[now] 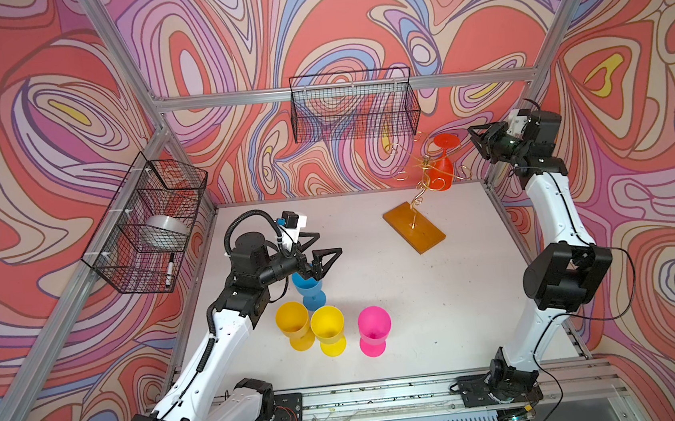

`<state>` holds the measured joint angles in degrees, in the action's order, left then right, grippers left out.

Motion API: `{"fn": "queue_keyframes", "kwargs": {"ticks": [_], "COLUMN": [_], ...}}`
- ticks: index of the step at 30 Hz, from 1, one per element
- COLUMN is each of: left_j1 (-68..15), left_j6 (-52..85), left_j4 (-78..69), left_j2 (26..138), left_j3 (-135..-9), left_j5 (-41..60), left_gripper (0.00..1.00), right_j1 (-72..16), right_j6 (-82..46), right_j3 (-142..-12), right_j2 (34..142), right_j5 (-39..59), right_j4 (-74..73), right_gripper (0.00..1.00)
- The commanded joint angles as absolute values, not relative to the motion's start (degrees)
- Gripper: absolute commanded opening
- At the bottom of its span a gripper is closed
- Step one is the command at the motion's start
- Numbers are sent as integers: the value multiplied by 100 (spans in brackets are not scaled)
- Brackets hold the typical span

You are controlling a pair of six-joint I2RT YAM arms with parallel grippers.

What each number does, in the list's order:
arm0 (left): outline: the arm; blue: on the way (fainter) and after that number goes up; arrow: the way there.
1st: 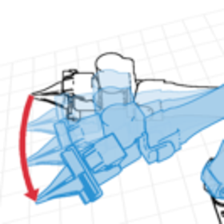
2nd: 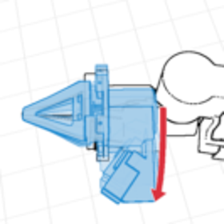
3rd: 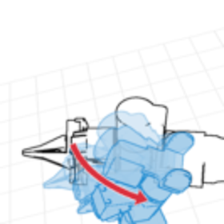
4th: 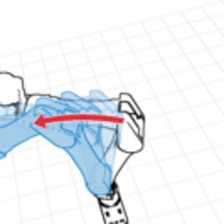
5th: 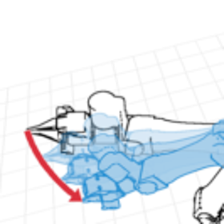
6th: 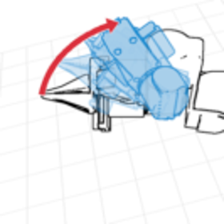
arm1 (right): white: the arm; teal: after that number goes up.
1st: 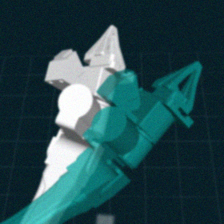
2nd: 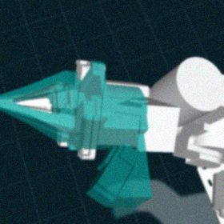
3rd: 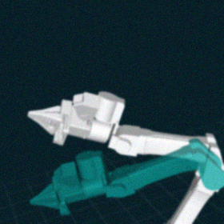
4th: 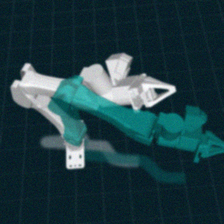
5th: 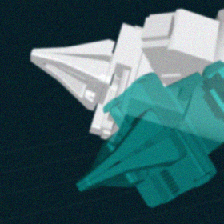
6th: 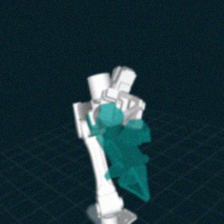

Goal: Take the wine glass off the wine glass rack
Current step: 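Move the right gripper to the red glass foot on the rack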

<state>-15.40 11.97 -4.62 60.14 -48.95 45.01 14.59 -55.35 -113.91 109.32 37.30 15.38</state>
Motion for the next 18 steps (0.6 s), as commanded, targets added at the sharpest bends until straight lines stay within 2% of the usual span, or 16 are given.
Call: {"fn": "queue_keyframes", "kwargs": {"ticks": [1, 18], "left_j1": [-1567, -1591], "left_j6": [1055, 1024], "left_j4": [-563, -528], "left_j2": [6066, 6125], "left_j3": [-4913, -4927], "left_j5": [4596, 4621], "left_gripper": [99, 99], "right_j1": [1461, 1218], "right_j6": [-5563, -5511], "right_j3": [-11523, -11858], "right_j2": [11072, 11473], "right_j5": [3712, 3472], "right_j4": [1533, 1617], "right_gripper": [37, 33]}}
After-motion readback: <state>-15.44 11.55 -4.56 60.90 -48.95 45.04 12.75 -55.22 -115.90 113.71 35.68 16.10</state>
